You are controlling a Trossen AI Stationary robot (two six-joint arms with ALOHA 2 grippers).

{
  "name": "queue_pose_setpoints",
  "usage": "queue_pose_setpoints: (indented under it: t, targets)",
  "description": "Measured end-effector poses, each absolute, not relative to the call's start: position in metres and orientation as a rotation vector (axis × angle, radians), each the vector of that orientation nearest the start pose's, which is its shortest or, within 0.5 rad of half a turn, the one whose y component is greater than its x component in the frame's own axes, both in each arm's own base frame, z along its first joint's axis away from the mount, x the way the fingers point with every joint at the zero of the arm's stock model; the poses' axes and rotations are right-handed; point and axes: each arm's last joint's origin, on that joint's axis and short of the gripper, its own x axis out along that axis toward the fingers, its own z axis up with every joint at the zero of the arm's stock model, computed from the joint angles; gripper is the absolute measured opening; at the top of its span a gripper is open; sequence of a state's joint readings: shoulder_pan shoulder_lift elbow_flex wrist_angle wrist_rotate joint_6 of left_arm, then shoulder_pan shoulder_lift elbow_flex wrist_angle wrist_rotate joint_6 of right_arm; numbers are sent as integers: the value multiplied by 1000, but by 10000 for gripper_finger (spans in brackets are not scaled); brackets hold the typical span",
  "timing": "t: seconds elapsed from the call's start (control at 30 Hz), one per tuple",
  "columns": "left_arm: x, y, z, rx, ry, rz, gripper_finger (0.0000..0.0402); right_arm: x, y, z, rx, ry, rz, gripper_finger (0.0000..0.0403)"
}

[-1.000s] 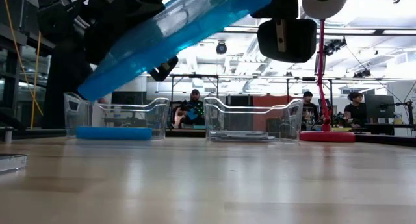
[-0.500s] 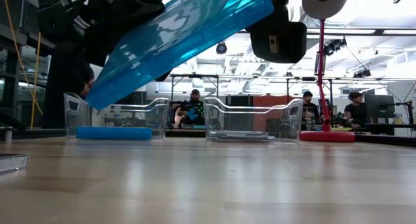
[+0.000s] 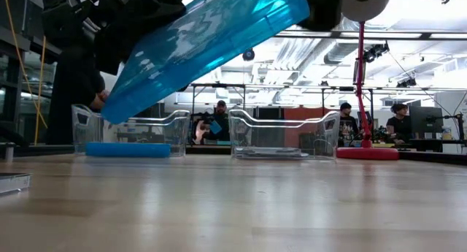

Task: Pick & place jewel cases by type
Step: Put the blue CD case into the left transparent bin

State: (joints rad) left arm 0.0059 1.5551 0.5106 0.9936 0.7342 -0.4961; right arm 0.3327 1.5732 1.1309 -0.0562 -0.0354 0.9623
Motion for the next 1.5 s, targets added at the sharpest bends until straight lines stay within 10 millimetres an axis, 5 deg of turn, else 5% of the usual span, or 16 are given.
queue_pose_setpoints:
  t: [0.3,0.57,0.8,1.03,1.27,1.5]
  targets:
    - [281,-17,183,-486,199,-676,20,280,88,345,688,348,35,244]
    - [282,-12,204,-445,-58,-544,20,223,68,394,537,140,-37,243]
    - [289,5,246,-399,-360,-344,20,192,57,401,473,153,-94,243]
    - [299,34,307,-251,-560,-304,20,185,54,394,420,237,-122,245]
    - [312,55,369,-60,-583,-310,19,181,52,396,354,235,-126,241]
    - [310,82,420,109,-523,-283,19,155,39,409,308,124,-257,241]
